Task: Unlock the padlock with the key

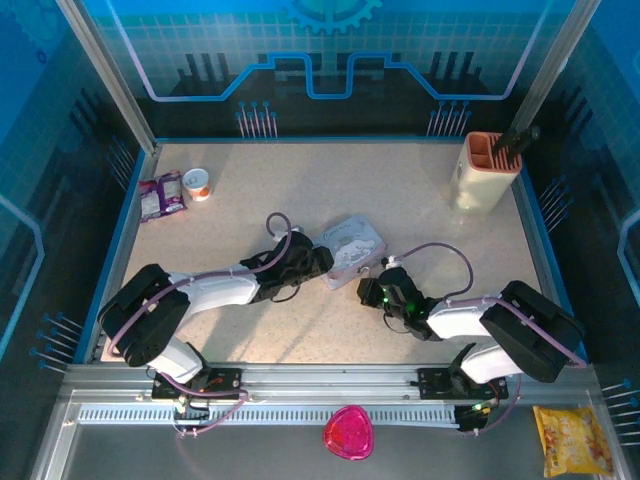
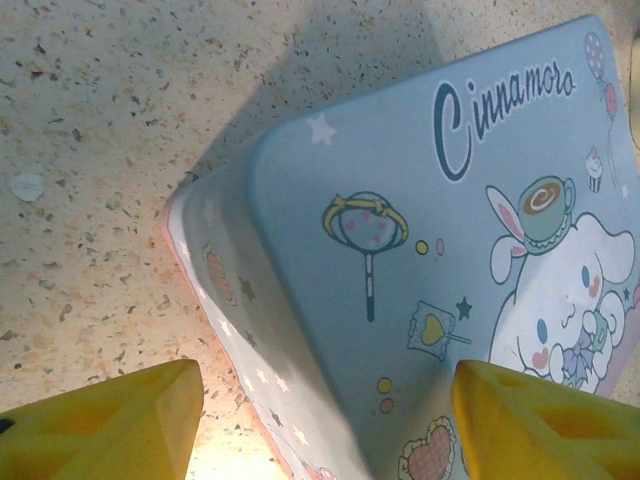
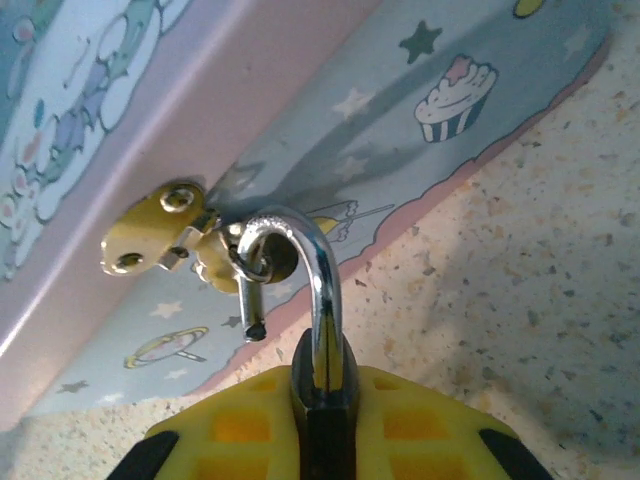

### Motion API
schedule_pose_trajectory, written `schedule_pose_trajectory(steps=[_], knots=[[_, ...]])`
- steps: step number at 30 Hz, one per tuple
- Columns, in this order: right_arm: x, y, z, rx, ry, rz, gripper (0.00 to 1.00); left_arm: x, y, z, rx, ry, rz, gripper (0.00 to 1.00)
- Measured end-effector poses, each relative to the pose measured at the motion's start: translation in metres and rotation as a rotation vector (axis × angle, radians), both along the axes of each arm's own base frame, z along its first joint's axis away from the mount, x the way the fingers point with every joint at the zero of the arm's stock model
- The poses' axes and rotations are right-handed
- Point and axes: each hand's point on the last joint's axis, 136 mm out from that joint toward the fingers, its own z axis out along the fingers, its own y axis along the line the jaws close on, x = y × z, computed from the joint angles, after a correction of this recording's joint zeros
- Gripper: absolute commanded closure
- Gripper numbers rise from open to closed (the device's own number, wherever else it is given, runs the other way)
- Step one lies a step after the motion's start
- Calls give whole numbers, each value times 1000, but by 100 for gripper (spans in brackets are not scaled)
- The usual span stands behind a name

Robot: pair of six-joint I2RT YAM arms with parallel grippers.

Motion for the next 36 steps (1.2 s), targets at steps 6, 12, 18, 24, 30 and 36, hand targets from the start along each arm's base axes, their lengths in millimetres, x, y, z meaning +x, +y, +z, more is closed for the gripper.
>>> schedule_pose_trajectory(steps=[6,12,18,24,30,36], knots=[[5,3,6,68,-4,-37,91,-3,-6,0,-9,0,-8,34],[11,1,4,91,4,-74,92,-5,-10,-1,-9,-4,-15,34],[18,-6,5,111,14,-113,92,-4,-9,0,-2,-12,-7,32],[21,-8,6,136,26,-110,90,-3,-8,0,3,-17,0,32],[27,-4,19,169,22,-90,90,-3,-8,0,3,-17,0,32],[31,-2,22,159,42,-84,90,-2,-8,-1,2,-18,5,32]])
